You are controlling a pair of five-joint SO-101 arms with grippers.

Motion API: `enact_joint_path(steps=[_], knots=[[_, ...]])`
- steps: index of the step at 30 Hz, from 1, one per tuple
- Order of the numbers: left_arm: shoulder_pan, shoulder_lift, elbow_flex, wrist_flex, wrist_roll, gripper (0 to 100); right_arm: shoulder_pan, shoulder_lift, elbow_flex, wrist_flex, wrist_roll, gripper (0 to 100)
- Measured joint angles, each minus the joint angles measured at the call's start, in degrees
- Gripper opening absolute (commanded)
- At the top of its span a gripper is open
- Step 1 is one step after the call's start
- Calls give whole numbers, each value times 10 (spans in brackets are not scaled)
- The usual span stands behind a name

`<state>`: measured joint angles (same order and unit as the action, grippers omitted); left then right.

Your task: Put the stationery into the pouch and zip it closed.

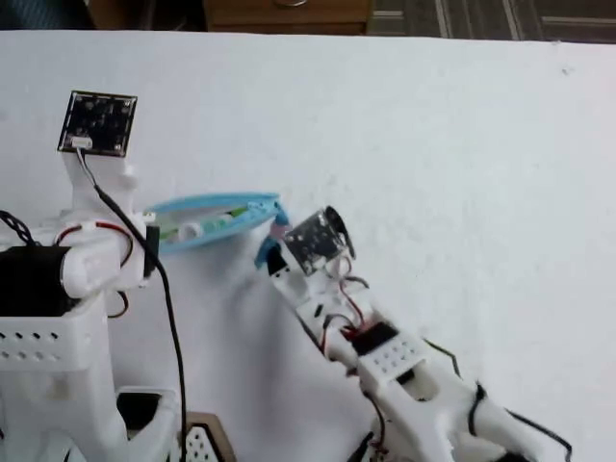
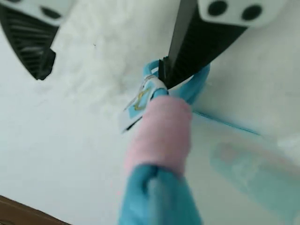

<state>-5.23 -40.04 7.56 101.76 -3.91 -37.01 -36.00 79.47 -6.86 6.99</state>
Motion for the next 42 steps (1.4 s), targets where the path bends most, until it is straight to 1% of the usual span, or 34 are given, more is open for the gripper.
enact_joint_path(steps=[3, 5, 7, 11, 14, 15, 18, 21, 26, 28, 30, 32, 35, 37, 40, 42], knots=[[0, 0, 0, 0, 0, 22, 0, 81, -32, -47, 0, 339], [0, 0, 0, 0, 0, 22, 0, 135, -47, -98, 0, 306], [0, 0, 0, 0, 0, 22, 1, 182, -55, -148, 0, 224], [0, 0, 0, 0, 0, 22, 2, 241, -59, -227, 0, 10], [0, 0, 0, 0, 1, 22, 11, 249, -59, -268, 0, 61], [0, 0, 0, 0, 2, 22, 18, 251, -59, -280, 0, 60], [0, 0, 0, 0, 3, 22, 50, 251, -59, -305, 0, 12], [0, 0, 0, 0, 1, 22, 93, 252, -59, -311, 0, 17], [0, 0, 0, 0, 1, 22, 143, 243, -57, -312, 0, 16], [0, 0, 0, 0, 1, 23, 156, 212, -48, -312, -18, 16], [0, 0, 0, 0, 1, 24, 175, 160, -38, -312, -53, 16], [0, 0, 0, -5, 0, 24, 190, 98, -33, -299, -84, 16], [0, 0, 1, -35, 0, 34, 191, -17, -33, -229, -98, 16], [0, 1, 1, -55, 0, 108, 186, -102, -33, -163, -99, 16], [1, 1, 1, -76, 4, 238, 159, -240, -38, -62, -101, 16], [2, 0, 0, -91, 26, 279, 142, -324, -64, 13, -101, 16]])
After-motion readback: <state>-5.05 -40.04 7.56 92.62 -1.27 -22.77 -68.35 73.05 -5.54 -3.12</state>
